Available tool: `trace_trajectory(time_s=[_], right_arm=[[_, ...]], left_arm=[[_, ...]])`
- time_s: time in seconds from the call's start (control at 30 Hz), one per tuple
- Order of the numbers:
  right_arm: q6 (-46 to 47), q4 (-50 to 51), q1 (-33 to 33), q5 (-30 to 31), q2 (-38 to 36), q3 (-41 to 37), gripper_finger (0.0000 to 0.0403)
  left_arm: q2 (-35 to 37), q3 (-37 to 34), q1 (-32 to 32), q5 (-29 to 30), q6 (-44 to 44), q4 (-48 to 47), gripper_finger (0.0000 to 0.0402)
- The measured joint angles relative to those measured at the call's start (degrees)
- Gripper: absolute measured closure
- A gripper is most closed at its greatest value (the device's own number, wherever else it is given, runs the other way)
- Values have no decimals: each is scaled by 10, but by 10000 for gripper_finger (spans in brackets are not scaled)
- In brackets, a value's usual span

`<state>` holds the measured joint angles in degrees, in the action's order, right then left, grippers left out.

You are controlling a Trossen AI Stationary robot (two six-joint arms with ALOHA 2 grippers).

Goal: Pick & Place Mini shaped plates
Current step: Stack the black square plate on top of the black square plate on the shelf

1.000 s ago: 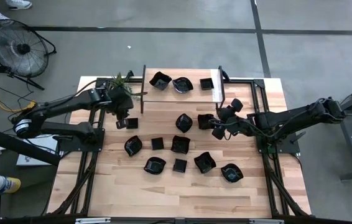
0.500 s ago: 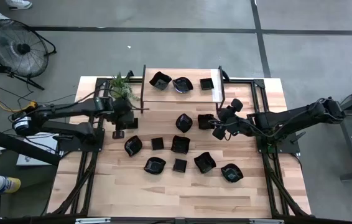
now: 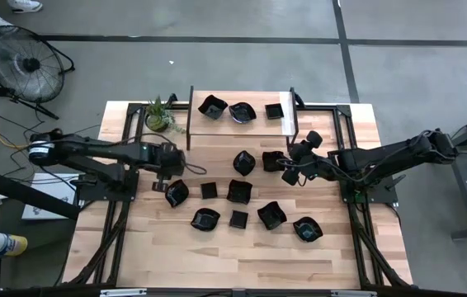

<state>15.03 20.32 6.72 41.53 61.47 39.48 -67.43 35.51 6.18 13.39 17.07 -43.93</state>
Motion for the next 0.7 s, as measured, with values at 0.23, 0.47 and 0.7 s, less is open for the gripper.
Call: trace_trajectory(time_s=[0.23, 0.47, 0.7], right_arm=[[0, 0, 0, -1, 0, 0, 208], [0, 2, 0, -1, 0, 0, 208], [0, 2, 0, -1, 0, 0, 208]], left_arm=[[-60, 0, 2, 22, 2, 20, 316], [-74, 0, 1, 13, 3, 26, 316], [-74, 0, 2, 25, 5, 35, 316]])
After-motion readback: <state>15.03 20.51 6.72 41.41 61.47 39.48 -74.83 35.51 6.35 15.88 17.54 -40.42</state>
